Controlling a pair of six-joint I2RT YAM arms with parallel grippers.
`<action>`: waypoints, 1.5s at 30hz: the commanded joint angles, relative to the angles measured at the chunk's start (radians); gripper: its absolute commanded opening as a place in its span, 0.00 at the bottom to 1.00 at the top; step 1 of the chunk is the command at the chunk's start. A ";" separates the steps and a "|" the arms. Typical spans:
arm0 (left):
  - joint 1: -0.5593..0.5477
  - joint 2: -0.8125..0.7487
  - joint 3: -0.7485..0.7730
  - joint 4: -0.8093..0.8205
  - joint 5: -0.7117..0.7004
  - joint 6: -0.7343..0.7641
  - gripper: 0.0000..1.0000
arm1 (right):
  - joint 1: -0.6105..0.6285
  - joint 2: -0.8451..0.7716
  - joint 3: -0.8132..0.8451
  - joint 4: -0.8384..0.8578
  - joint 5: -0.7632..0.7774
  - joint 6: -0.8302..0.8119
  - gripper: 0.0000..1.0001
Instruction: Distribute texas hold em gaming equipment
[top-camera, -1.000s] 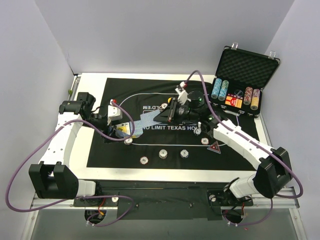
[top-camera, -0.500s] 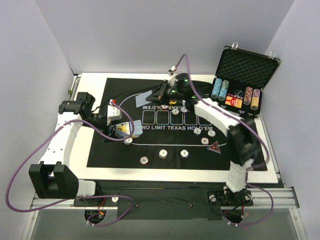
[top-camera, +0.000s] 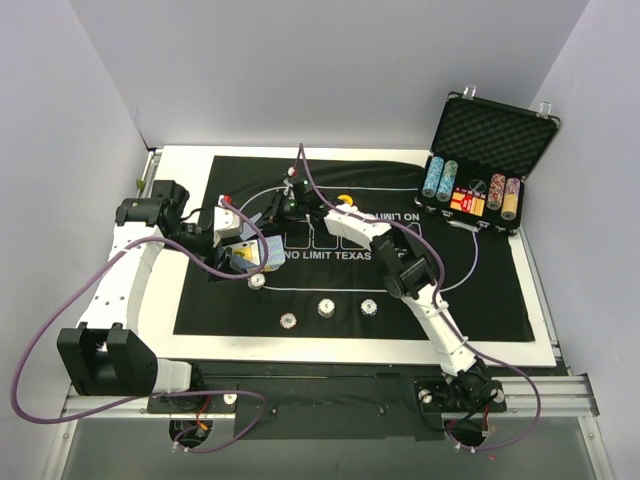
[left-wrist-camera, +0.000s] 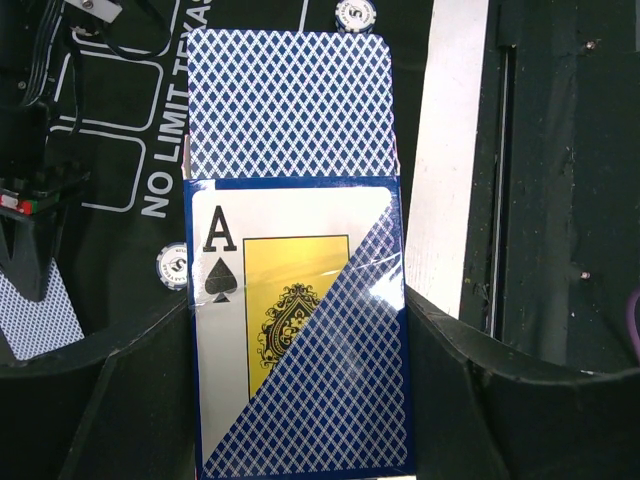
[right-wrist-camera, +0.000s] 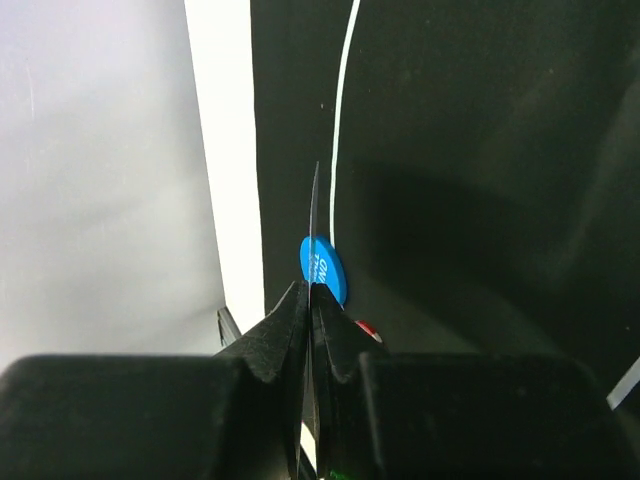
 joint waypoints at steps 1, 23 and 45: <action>0.002 -0.002 0.050 -0.120 0.057 0.011 0.00 | 0.002 0.002 0.093 -0.037 0.053 -0.022 0.00; 0.003 -0.028 0.019 -0.125 0.054 0.006 0.00 | -0.046 -0.253 -0.132 -0.200 0.124 -0.167 0.86; 0.003 -0.037 -0.009 -0.137 0.049 0.029 0.00 | -0.023 -1.017 -0.806 0.009 0.015 -0.104 0.92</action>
